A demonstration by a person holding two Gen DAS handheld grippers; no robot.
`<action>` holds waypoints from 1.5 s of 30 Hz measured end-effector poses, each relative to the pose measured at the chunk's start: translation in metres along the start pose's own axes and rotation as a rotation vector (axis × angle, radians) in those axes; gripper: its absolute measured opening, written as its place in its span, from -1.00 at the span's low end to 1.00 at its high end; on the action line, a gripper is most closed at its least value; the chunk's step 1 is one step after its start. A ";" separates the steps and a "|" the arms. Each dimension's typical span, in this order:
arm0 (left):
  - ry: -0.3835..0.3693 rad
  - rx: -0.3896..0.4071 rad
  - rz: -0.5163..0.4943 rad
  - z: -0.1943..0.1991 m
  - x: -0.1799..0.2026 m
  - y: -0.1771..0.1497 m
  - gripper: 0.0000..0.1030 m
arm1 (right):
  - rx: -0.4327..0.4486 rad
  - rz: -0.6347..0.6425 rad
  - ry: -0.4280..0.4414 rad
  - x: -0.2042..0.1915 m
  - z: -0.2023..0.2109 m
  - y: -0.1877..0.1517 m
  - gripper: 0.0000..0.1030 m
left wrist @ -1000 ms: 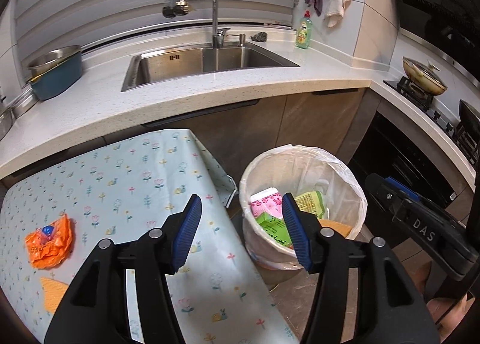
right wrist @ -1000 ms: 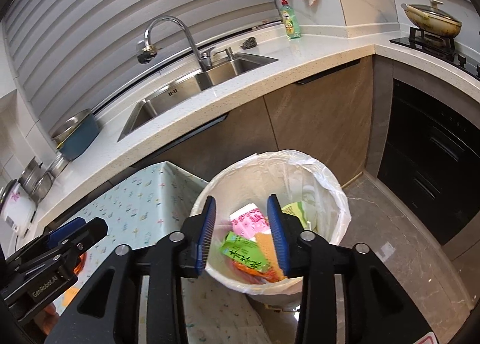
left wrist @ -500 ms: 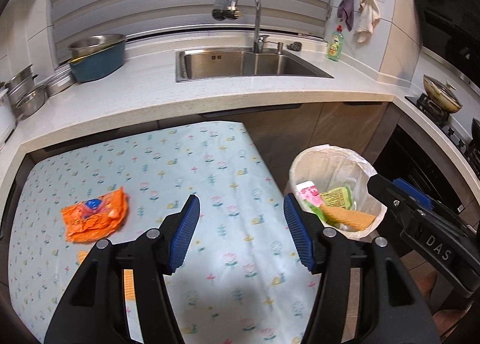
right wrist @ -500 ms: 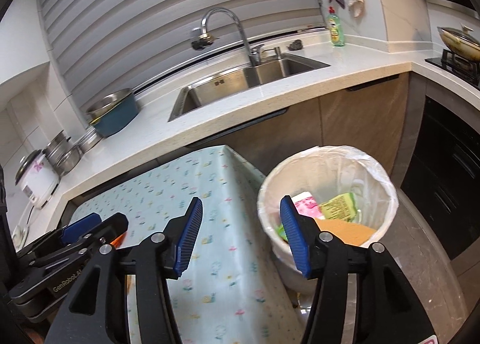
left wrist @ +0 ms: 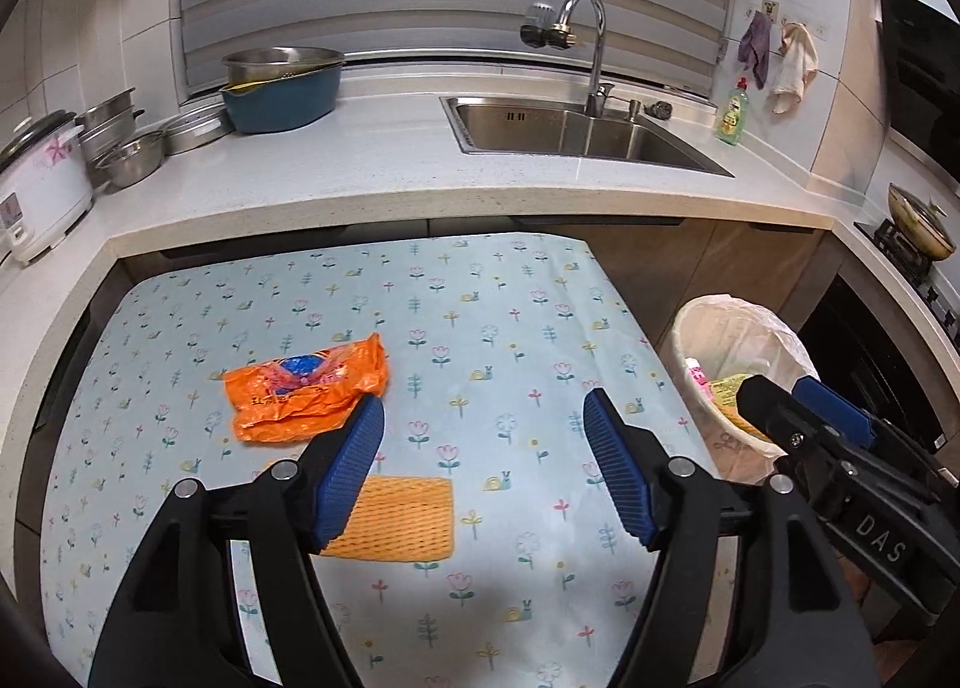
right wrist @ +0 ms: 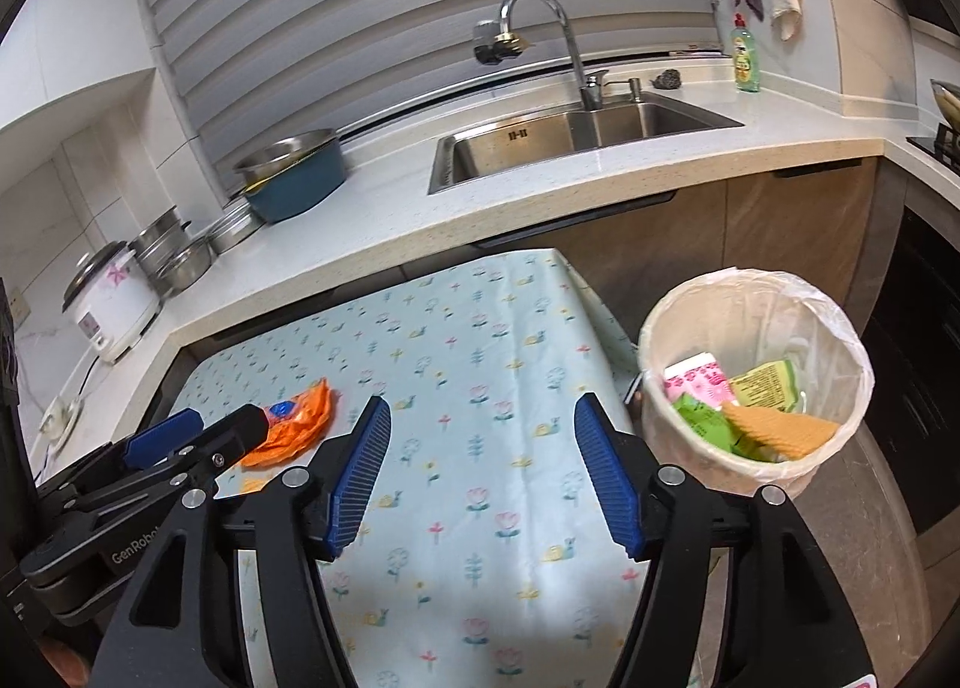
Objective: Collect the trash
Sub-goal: 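Move both tools back to the table toward the orange wrapper and sleeve, then grasp the remaining orange mesh sleeve with the right gripper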
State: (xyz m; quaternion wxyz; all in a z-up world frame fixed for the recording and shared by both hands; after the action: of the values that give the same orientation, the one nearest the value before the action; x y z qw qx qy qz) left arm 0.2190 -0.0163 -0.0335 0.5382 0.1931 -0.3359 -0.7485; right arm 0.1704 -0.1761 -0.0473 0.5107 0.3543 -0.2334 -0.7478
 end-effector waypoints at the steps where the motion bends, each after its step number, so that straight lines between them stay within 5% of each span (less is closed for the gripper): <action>1: 0.009 -0.001 0.004 0.001 -0.006 -0.002 0.29 | -0.006 0.004 0.006 -0.006 -0.002 -0.003 0.21; 23: 0.176 -0.068 0.150 -0.006 -0.160 -0.052 0.44 | -0.229 0.101 0.111 -0.121 -0.080 -0.096 0.30; 37: 0.225 -0.078 0.189 -0.016 -0.209 -0.052 0.44 | -0.244 0.184 0.121 -0.167 -0.135 -0.073 0.38; 45: 0.227 -0.095 0.212 -0.024 -0.221 -0.056 0.44 | -0.359 0.234 0.123 -0.166 -0.161 -0.087 0.38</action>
State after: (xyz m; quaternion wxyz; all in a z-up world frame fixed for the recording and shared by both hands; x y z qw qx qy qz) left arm 0.2736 0.1943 -0.1059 0.6574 0.2141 -0.2555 -0.6758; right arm 0.2798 0.0125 -0.1638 0.6622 0.2732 -0.1044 -0.6899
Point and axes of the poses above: each gripper's, at about its wrist camera, not at the fingertips, and z roughly against the way its jaws point, x to its right, y to its top, the point moved 5 cm from there along -z, roughly the way its jaws point, and after that the axes turned 2 degrees about -x, right-handed, at the moved point
